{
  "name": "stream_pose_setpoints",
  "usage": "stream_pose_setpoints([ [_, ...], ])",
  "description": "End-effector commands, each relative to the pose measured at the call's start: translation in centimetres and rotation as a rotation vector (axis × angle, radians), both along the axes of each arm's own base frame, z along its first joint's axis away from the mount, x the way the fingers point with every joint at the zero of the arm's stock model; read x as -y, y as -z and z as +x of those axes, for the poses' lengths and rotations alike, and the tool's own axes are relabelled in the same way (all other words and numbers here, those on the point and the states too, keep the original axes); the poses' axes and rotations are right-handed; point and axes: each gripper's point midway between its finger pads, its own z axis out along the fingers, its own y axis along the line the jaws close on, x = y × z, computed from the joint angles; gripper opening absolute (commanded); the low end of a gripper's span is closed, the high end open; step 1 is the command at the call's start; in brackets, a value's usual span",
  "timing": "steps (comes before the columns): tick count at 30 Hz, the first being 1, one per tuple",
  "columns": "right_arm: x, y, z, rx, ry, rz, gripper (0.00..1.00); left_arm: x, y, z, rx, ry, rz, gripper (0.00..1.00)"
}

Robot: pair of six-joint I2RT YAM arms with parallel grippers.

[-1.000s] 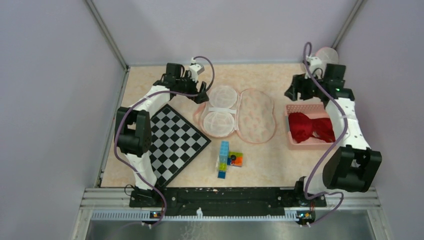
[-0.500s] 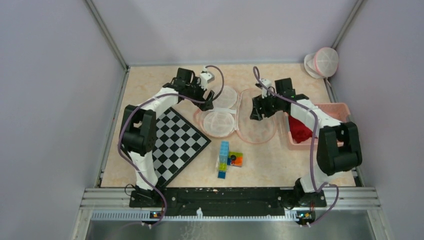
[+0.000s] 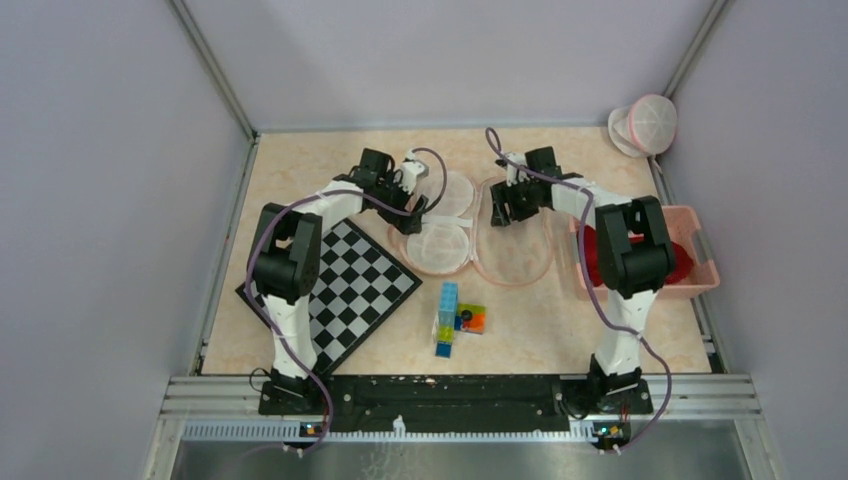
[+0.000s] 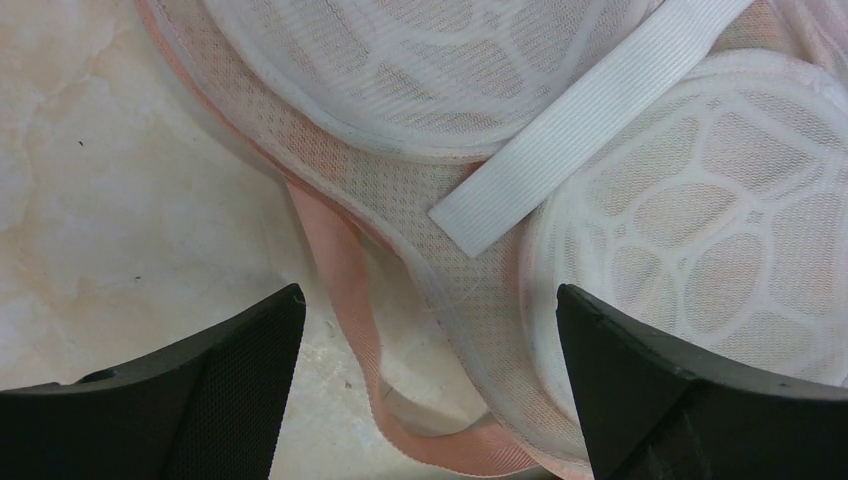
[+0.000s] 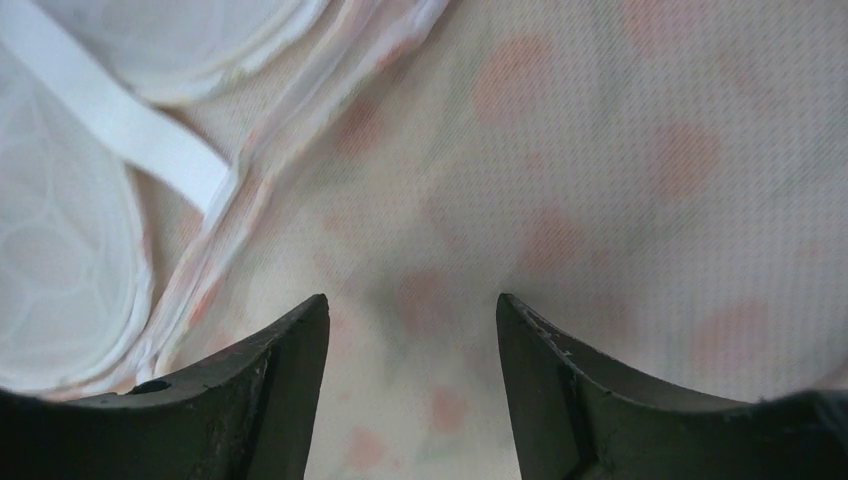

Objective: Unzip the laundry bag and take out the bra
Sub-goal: Adjust the laundry bag at the center of the board, then close the laundry bag at the center of the board.

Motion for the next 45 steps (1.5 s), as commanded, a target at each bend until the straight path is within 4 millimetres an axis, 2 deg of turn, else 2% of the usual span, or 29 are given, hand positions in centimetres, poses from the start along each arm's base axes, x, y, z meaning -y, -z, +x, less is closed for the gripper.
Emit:
stream_pose_setpoints([
  [1,-0.9,-0.1,3.7,0.052,0.023,-0.006,0.61,-1.2,0.1,1.1,0.020,-0.053,0.022,0.99],
  [4,-1.4,-0.8,5.1,0.073,0.022,0.001,0.61,-1.9,0.3,2.4,0.026,-0.093,0.029,0.99],
  [7,-1.2,-2.8,6.6,0.132,0.023,0.002,0.61,-2.1,0.2,3.2,0.003,-0.120,0.010,0.99],
  [11,-0.3,-5.7,7.9,0.165,0.050,-0.001,0.62,-1.6,-0.1,2.7,-0.024,-0.124,-0.024,0.99],
  [13,0.6,-6.6,7.5,0.166,0.078,-0.016,0.63,-1.6,-0.4,2.4,-0.022,-0.127,-0.034,0.99],
  [16,3.0,-7.1,6.5,0.150,0.178,-0.096,0.63,-1.6,-0.9,2.1,-0.022,-0.138,-0.045,0.99],
  [18,5.0,-6.7,5.5,0.114,0.286,-0.161,0.63,-1.5,-1.3,2.0,-0.021,-0.147,-0.057,0.99],
  [20,6.4,-5.6,3.8,0.055,0.345,-0.215,0.56,-1.5,-1.3,1.8,-0.025,-0.158,-0.068,0.99],
  [23,7.0,-4.2,1.2,-0.013,0.380,-0.220,0.53,-1.4,-1.3,1.7,-0.036,-0.169,-0.080,0.99],
  [25,6.9,-3.8,0.5,-0.008,0.383,-0.201,0.52,-1.3,-1.2,1.6,-0.041,-0.171,-0.082,0.99],
  [29,7.3,-2.7,0.6,-0.006,0.401,-0.221,0.52,-1.4,-1.2,1.6,-0.041,-0.169,-0.080,0.99],
  [36,9.5,-1.2,1.5,0.039,0.417,-0.346,0.51,-1.2,-1.3,1.8,-0.041,-0.170,-0.081,0.99],
  [40,9.7,-0.5,1.4,0.028,0.419,-0.360,0.50,-1.3,-1.3,1.8,-0.042,-0.167,-0.079,0.99],
  [45,8.9,1.1,1.0,-0.029,0.381,-0.327,0.43,-1.2,-1.2,1.7,-0.046,-0.165,-0.080,0.99],
])
